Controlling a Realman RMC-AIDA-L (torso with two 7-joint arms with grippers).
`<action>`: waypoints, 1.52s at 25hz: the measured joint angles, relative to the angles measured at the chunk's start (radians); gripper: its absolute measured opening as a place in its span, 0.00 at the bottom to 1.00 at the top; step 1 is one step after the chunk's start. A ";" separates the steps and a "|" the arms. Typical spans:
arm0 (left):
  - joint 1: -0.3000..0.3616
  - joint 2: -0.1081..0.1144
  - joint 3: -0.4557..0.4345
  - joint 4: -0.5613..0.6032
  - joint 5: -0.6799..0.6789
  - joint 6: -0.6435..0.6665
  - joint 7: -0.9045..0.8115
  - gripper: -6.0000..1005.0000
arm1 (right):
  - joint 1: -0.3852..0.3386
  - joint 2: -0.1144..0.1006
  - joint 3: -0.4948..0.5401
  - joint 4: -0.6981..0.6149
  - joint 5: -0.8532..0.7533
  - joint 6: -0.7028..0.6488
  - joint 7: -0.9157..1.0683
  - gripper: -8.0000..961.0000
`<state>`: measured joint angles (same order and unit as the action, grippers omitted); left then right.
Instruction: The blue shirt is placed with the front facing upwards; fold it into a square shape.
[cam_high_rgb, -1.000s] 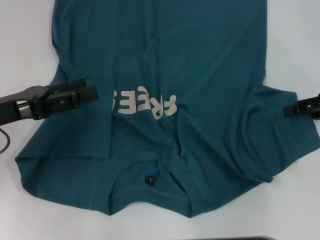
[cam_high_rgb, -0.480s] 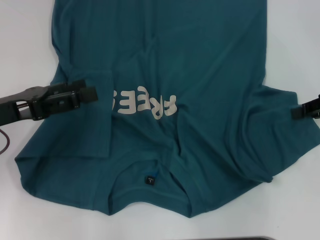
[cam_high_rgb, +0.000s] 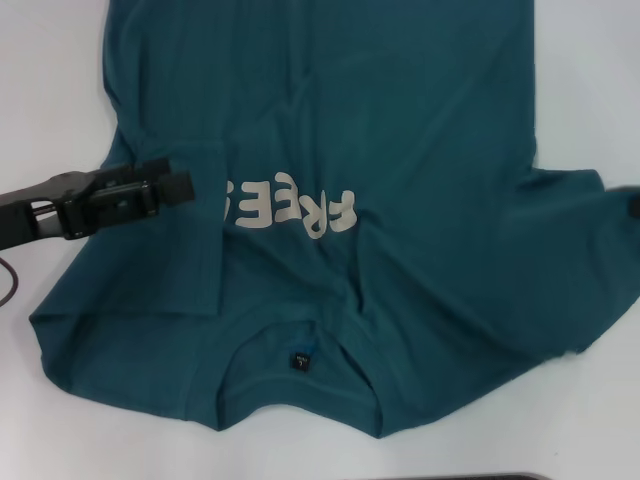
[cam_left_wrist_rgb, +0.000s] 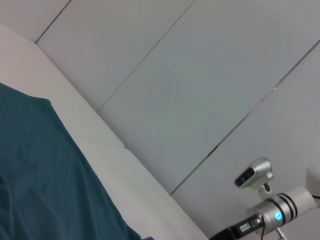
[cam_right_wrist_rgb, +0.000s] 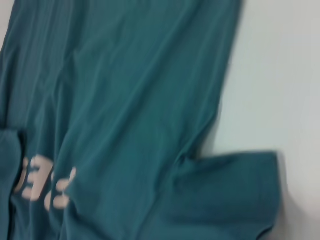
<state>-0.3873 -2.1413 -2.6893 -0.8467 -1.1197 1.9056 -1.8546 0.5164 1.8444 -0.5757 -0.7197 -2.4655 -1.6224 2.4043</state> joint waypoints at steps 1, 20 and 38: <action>0.001 0.000 -0.002 0.000 0.000 0.000 0.000 0.92 | -0.002 -0.002 0.007 -0.015 0.002 -0.004 0.007 0.05; 0.005 0.002 -0.062 0.009 -0.003 0.007 -0.001 0.92 | 0.103 0.029 0.009 -0.045 0.008 -0.095 0.025 0.02; 0.004 0.004 -0.066 0.009 -0.003 -0.002 -0.017 0.92 | 0.079 -0.024 0.059 -0.046 0.031 -0.109 0.044 0.02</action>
<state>-0.3831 -2.1368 -2.7550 -0.8376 -1.1229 1.9036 -1.8714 0.5956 1.8209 -0.5163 -0.7656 -2.4341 -1.7317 2.4481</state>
